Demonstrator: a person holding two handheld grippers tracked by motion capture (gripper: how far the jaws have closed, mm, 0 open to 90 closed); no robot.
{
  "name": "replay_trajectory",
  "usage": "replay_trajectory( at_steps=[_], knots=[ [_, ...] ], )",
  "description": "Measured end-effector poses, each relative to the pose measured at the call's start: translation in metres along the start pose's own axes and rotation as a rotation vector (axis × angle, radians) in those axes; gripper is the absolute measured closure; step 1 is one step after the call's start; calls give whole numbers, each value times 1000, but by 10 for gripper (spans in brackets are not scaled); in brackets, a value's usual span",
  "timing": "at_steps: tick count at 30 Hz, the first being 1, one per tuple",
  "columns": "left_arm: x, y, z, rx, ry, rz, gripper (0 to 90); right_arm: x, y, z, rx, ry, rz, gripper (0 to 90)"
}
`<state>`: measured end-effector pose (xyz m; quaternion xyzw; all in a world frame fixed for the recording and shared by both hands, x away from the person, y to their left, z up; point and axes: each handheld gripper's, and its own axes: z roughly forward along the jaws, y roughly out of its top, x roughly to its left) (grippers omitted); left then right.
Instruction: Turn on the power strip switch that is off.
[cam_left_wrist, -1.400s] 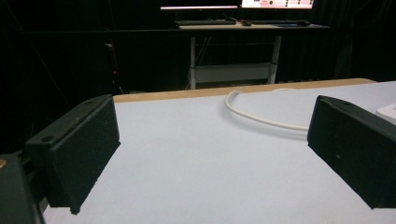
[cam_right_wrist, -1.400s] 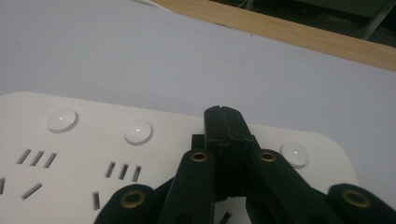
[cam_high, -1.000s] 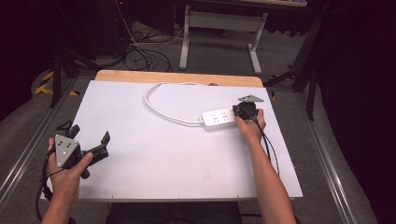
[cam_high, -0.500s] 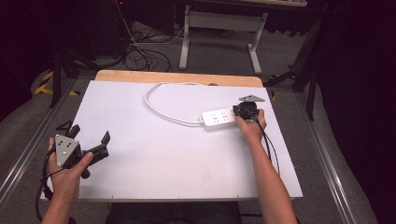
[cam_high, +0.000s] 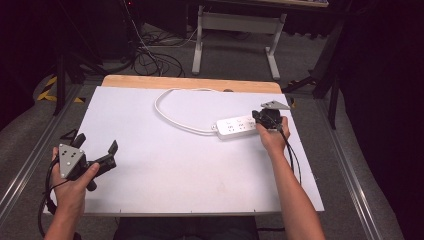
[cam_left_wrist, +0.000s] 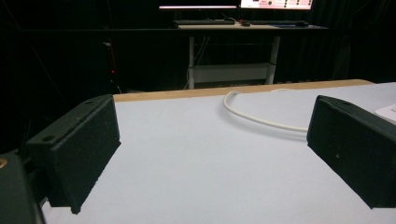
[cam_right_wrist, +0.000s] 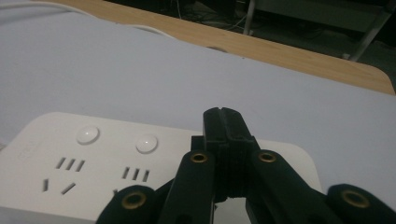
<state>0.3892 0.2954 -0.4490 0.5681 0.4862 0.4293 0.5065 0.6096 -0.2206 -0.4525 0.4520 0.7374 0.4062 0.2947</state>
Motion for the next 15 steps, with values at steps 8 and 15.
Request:
replay_trajectory(
  at_steps=[8, 15],
  knots=[
    [0, 0, 1, -1, -2, -3, 32, 2, 6, -18, -65, 30, 4, 900],
    [-1, 1, 3, -3, -10, -4, 32, 3, 11, -41, -138, 41, 18, 900]
  ],
)
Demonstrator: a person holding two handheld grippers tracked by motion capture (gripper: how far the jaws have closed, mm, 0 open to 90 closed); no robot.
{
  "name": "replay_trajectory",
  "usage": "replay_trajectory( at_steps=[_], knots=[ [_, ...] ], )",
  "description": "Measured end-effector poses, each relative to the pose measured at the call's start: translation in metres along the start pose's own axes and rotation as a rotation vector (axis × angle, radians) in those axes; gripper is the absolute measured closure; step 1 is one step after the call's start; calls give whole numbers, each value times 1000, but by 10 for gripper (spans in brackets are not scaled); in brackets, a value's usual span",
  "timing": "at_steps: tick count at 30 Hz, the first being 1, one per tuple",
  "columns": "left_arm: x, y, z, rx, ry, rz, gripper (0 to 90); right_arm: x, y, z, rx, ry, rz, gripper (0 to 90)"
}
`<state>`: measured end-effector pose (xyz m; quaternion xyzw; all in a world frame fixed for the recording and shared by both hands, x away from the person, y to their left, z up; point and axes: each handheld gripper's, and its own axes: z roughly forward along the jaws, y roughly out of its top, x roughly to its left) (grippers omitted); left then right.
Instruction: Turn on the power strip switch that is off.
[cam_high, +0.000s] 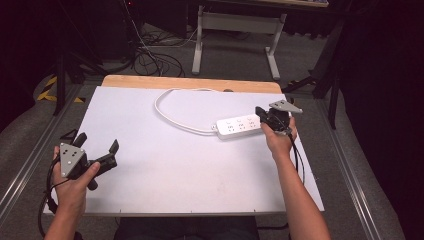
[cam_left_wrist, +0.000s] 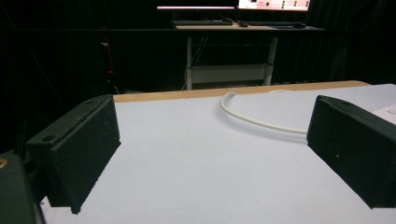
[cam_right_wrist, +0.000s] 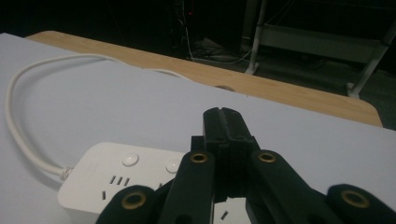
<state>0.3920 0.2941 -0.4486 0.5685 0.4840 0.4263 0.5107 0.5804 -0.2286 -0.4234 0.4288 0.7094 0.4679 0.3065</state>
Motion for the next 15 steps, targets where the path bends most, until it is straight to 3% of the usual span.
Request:
replay_trajectory(
  at_steps=[7, 15],
  knots=[
    [-1, 1, 2, -1, -6, 3, 32, 0, 2, -22, -58, 4, 26, 900],
    [-2, 1, 4, 1, -13, 3, 32, 8, 3, -44, -114, 18, 17, 900]
  ],
)
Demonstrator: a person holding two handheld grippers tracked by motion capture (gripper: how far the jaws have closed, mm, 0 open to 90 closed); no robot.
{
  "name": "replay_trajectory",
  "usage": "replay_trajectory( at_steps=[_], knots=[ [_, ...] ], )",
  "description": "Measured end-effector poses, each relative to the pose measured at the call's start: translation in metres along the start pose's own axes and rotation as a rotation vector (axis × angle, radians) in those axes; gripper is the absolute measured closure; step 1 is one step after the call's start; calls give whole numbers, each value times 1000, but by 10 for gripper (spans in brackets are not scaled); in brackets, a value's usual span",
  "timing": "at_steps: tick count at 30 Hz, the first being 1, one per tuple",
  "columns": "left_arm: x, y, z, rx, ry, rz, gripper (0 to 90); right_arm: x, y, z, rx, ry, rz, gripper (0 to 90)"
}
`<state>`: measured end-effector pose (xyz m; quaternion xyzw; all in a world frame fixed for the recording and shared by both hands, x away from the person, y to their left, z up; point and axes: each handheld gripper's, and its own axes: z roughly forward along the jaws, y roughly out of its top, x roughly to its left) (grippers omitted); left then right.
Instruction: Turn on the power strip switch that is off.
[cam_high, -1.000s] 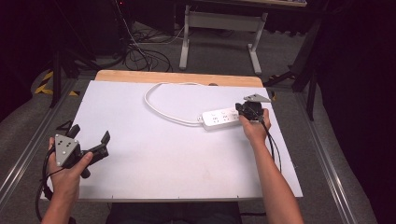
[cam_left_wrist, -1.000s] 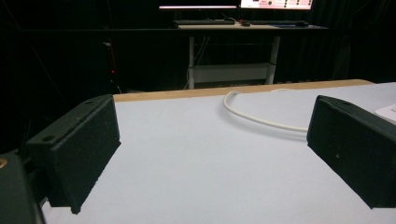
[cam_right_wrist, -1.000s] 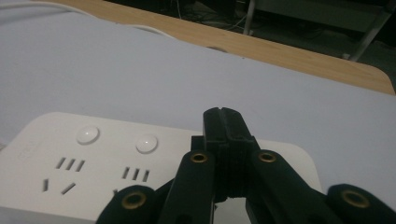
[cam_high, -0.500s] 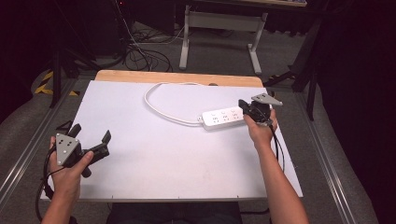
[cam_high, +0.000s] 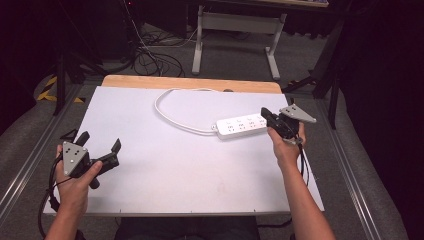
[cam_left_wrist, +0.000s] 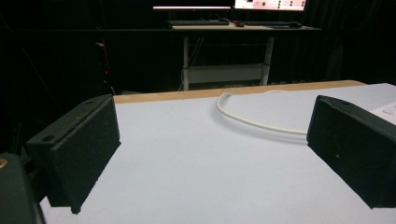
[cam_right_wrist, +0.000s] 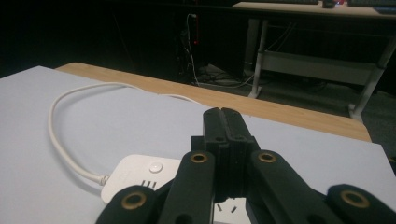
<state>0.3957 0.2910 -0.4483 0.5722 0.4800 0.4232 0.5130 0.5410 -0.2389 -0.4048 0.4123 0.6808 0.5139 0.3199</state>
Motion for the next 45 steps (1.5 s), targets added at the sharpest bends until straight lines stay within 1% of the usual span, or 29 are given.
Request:
replay_trajectory(
  at_steps=[2, 9, 19, 23, 24, 26, 28, 31, 32, 34, 36, 40, 42, 45],
  knots=[
    [0, 0, 0, 0, 0, 1, 32, 2, -1, -6, -14, 0, 6, 900],
    [0, 0, -1, -3, -3, 2, 32, 8, -4, -30, -53, 0, 3, 900],
    [-1, 1, -1, -4, -2, 3, 32, 12, -11, -55, -103, 0, 1, 900],
    [0, 0, -1, -7, 3, 1, 32, 15, -17, -65, -139, -2, -3, 900],
    [0, 0, -2, -8, 5, 1, 32, 17, -19, -68, -146, -3, -9, 900],
    [0, 0, -2, -6, 7, 1, 32, 19, -21, -73, -164, -9, -37, 900],
    [0, 1, -3, -6, 8, 1, 32, 19, -22, -78, -185, -13, -25, 900],
    [0, 0, -3, -5, 7, 1, 32, 19, -22, -78, -202, -15, -30, 900],
    [0, 0, -2, -5, 8, 1, 32, 19, -22, -78, -200, -15, -26, 900],
    [1, 0, -3, -5, 9, 1, 32, 19, -23, -76, -199, -13, -40, 900],
    [1, 0, -3, -6, 15, 0, 33, 20, -23, -75, -198, -13, -37, 899],
    [2, 0, -3, -8, 19, -6, 33, 19, -25, -74, -205, -19, -41, 875],
    [2, 0, -3, -8, 19, -6, 33, 19, -25, -73, -215, -12, -32, 843],
    [2, 0, -4, -7, 19, -7, 33, 19, -25, -73, -235, -12, -23, 752]
  ],
)
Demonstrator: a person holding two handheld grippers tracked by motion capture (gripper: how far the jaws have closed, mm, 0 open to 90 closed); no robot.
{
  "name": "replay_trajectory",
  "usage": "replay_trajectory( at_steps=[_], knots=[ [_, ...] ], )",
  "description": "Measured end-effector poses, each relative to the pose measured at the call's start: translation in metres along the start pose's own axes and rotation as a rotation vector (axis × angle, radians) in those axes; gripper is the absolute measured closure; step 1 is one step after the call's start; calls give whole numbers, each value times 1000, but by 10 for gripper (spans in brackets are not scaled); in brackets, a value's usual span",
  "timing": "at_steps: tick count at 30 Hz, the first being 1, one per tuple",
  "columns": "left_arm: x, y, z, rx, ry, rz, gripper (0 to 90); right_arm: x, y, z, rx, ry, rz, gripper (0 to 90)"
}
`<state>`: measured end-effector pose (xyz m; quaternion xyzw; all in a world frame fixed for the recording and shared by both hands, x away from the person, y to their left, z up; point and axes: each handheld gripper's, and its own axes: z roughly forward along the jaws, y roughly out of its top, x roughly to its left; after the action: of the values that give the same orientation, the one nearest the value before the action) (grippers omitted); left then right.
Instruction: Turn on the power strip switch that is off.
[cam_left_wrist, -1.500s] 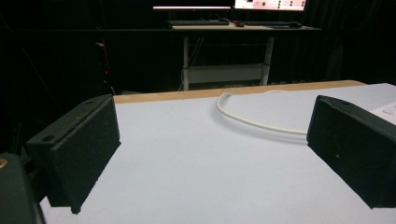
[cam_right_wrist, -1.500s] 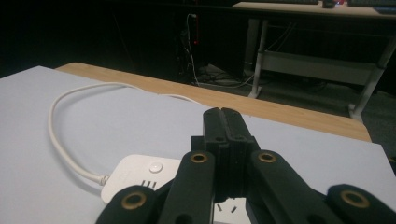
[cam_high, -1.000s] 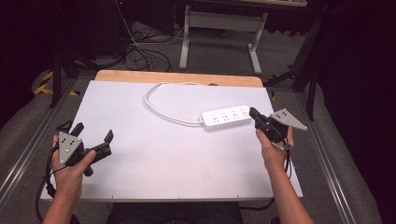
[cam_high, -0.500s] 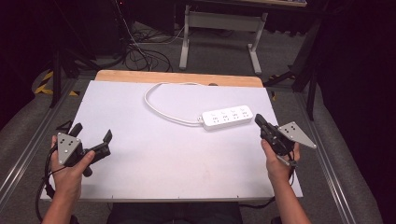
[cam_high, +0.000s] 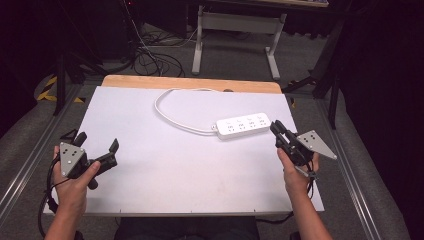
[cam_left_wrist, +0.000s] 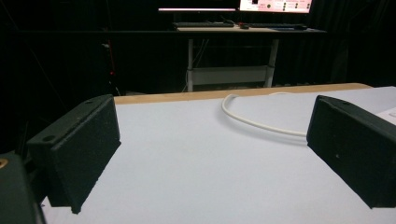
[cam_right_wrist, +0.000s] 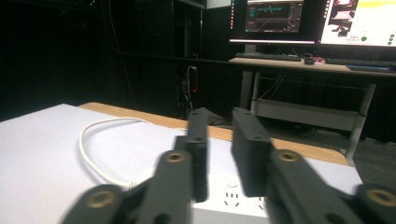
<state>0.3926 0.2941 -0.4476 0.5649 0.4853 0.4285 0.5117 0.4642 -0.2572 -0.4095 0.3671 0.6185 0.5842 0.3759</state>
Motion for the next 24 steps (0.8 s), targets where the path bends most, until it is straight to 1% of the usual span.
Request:
replay_trajectory(
  at_steps=[3, 4, 6, 7, 9, 10, 11, 12, 15, 17, 20, 24],
  knots=[
    [0, 0, 0, -2, -2, -4, 32, 0, -2, 2, -8, 8, 14, 586],
    [0, 0, 0, -3, -2, -4, 32, 0, -3, 4, -5, 12, 20, 518],
    [0, 0, 0, -3, -3, -4, 31, 0, -6, 8, 28, 13, 37, 316],
    [0, 0, 0, -3, -4, -4, 30, 0, -7, 9, 40, 20, 38, 229],
    [0, 0, 0, -1, -7, -5, 30, -1, -7, 10, 46, 66, 26, 68],
    [0, 0, 0, -1, -7, -4, 30, 0, -7, 9, 40, 78, 20, 18],
    [0, 0, 0, 0, -8, -4, 30, 0, -7, 9, 33, 83, 14, 0],
    [0, 0, 0, 1, -8, -4, 30, 0, -7, 9, 24, 78, 13, 14],
    [0, 0, 0, 0, -9, -3, 29, -2, -8, 9, 31, 61, 41, 21],
    [0, 0, 0, -2, -9, -3, 29, -2, -8, 9, 36, 52, 44, 21],
    [0, 0, 1, -1, -9, -1, 30, -3, -8, 9, 27, 43, 45, 21],
    [0, 0, 0, -3, -11, -3, 29, -2, -8, 9, 28, 36, 39, 20]
  ],
)
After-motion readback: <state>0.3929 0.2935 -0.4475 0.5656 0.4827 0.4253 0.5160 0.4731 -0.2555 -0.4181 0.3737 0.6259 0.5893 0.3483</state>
